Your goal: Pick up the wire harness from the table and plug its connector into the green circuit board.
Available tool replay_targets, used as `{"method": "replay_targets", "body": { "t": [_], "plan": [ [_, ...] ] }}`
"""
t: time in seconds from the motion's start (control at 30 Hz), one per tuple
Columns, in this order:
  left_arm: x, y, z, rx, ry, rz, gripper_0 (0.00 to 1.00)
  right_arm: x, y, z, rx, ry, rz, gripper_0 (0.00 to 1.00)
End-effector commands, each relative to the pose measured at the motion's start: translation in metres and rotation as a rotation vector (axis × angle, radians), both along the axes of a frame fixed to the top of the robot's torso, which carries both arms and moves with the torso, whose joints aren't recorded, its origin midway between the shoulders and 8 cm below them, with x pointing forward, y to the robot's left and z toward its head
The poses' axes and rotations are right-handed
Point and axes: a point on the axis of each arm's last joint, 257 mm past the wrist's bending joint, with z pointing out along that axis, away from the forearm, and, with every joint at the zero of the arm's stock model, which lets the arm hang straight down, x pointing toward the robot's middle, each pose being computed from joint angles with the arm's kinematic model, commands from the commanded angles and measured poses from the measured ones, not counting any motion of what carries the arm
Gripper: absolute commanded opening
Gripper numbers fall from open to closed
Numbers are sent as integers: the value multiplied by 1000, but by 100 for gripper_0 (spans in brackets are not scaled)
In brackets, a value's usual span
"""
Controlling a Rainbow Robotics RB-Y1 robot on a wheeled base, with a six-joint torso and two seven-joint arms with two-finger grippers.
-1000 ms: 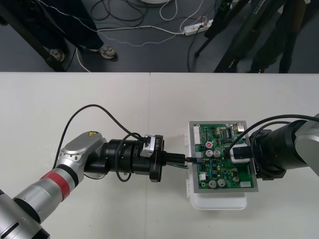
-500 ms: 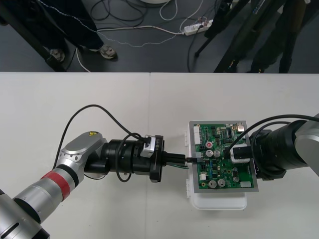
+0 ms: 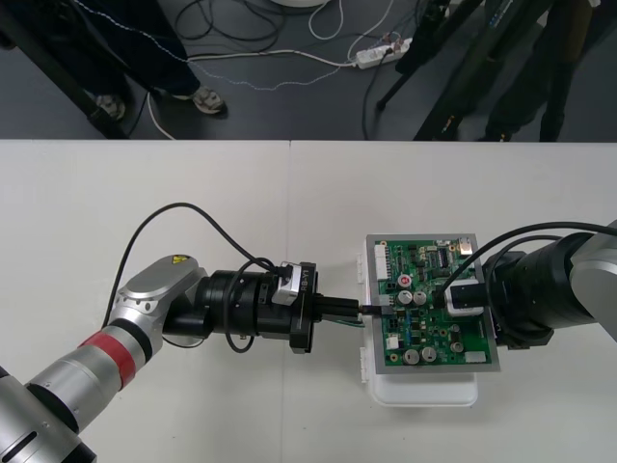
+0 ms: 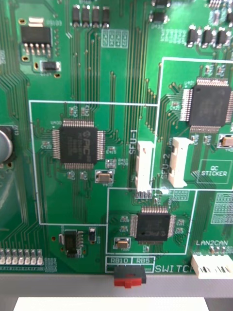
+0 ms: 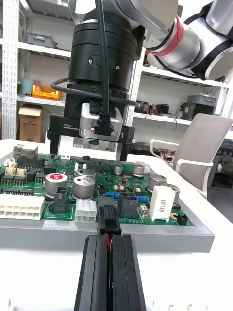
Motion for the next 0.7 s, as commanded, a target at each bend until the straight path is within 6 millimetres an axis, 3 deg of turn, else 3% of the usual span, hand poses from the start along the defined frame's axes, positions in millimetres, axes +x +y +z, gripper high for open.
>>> {"method": "replay_targets", "body": {
  "t": [0.03,0.7],
  "plan": [
    [0,-31,19,-15,-15,-29,0,0,24,9,42,-8,34,100],
    [-1,-27,12,11,-22,-29,0,-2,26,9,51,0,38,100]
  ]
}}
